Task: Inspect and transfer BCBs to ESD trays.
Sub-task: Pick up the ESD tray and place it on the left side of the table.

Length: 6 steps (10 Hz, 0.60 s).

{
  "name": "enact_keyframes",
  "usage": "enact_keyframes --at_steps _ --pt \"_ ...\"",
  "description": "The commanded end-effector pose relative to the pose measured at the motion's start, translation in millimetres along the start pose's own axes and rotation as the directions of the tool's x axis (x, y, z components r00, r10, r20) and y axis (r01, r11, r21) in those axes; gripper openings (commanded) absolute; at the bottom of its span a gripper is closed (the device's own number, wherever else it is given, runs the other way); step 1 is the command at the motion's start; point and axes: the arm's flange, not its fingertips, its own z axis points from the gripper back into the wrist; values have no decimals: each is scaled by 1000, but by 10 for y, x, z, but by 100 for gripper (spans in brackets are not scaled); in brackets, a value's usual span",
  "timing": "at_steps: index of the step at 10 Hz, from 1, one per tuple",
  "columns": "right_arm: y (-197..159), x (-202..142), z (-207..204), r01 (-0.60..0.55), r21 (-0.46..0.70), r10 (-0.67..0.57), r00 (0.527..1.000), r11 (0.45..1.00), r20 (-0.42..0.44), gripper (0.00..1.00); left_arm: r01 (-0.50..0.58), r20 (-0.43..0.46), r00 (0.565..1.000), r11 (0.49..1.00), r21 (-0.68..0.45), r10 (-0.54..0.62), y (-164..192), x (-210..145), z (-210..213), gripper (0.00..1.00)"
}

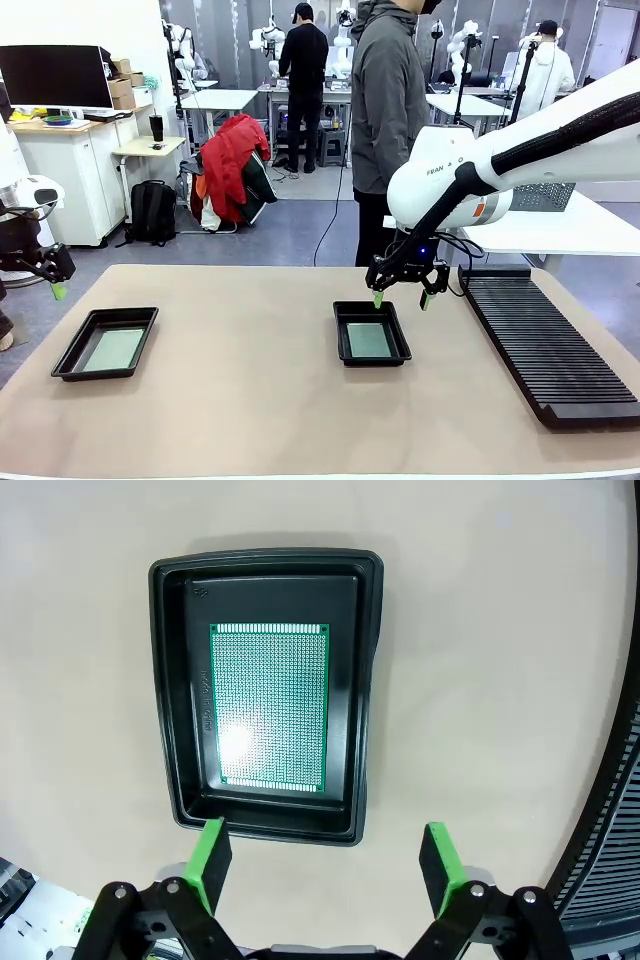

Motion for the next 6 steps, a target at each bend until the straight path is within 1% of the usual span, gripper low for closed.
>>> enact_keyframes --at_steps 1,6 --pt "2 -9 -12 1 1 -1 1000 1000 -2 100 -1 3 1000 1000 1 1 0 7 -11 100" --pt "2 -9 -12 1 1 -1 1000 1000 -2 100 -1 3 1000 1000 1 1 0 7 -11 100"
